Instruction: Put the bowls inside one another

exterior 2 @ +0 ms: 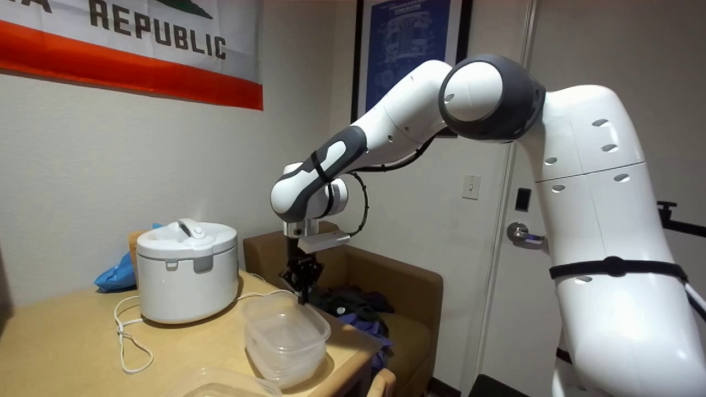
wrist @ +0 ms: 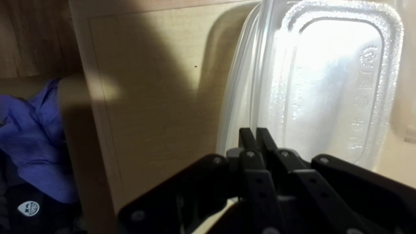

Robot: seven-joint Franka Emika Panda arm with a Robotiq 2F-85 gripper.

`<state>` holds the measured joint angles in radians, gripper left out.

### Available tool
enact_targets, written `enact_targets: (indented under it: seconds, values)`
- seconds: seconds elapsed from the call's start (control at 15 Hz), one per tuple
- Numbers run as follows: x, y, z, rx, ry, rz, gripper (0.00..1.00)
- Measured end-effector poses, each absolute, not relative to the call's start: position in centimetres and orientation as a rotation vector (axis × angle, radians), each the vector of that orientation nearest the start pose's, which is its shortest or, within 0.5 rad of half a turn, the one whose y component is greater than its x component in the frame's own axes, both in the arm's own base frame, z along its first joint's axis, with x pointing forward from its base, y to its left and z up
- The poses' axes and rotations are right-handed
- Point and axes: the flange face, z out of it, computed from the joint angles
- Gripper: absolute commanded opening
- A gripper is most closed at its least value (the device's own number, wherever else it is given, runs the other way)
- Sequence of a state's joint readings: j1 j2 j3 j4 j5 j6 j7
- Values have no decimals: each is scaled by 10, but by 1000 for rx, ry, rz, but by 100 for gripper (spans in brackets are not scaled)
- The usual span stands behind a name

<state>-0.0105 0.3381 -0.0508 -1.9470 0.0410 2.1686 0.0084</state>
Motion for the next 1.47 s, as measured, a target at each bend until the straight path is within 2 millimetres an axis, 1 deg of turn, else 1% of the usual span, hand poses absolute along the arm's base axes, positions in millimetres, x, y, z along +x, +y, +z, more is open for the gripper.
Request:
enact_targets:
  seconds: [0.4, 0.6, 0.67, 0.73, 0.8, 0.87, 1.0, 1.2, 1.4, 1.47]
  values:
    - [598, -40, 294, -3110, 216, 195, 2]
    - [597, -40, 289, -3104, 239, 211, 2]
    - [596, -41, 286, -3099, 247, 219, 3]
    - [596, -41, 283, -3096, 254, 227, 32]
    - [596, -41, 279, -3091, 262, 236, 32]
    - [595, -41, 276, -3088, 270, 244, 37]
    - [595, -40, 271, -3082, 277, 257, 52]
    - [594, -37, 270, -3077, 278, 260, 76]
    - [589, -23, 281, -3072, 252, 243, 98]
    - [585, -15, 289, -3070, 234, 233, 100]
